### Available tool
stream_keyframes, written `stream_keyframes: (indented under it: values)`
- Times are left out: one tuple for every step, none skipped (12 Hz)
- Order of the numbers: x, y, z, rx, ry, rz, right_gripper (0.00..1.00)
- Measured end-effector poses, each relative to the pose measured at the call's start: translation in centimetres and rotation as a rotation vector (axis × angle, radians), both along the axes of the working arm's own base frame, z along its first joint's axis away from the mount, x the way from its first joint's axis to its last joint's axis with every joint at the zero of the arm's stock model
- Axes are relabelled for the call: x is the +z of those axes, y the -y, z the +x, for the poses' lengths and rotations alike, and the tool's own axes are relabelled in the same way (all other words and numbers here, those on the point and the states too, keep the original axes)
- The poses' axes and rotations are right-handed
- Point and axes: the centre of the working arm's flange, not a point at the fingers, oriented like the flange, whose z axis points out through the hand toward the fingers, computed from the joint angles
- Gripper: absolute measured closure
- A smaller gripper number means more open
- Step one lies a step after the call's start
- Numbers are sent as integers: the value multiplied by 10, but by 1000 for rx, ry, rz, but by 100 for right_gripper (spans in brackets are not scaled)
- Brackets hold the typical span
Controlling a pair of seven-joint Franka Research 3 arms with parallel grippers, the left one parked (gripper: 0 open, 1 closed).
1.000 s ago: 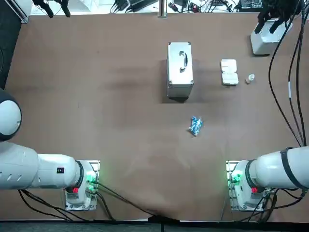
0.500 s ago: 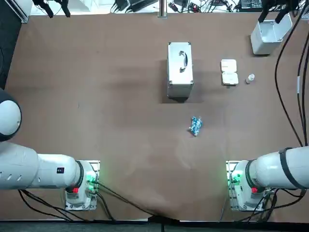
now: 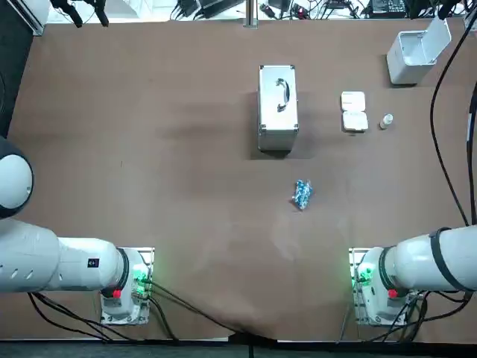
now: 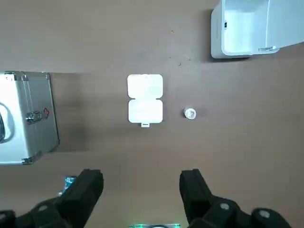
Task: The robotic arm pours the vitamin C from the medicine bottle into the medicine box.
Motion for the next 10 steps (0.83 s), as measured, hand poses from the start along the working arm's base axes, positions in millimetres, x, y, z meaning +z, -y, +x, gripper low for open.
stream_keyframes:
  values:
    - [-2,-2,1,-4,-3,-4,0]
    - [-3,-3,2,-6,-5,-6,0]
    - [-5,-3,3,-7,-6,-7,0]
    - [-6,-3,4,-7,-7,-8,0]
    - [-7,-2,5,-8,-7,-8,0]
    - [-8,-2,7,-8,-7,-8,0]
    - [-9,-2,7,-8,-7,-8,0]
    - [-9,-1,7,-10,-7,-8,0]
    - [-9,0,7,-13,-6,-8,0]
    - [-9,1,7,-15,-4,-8,0]
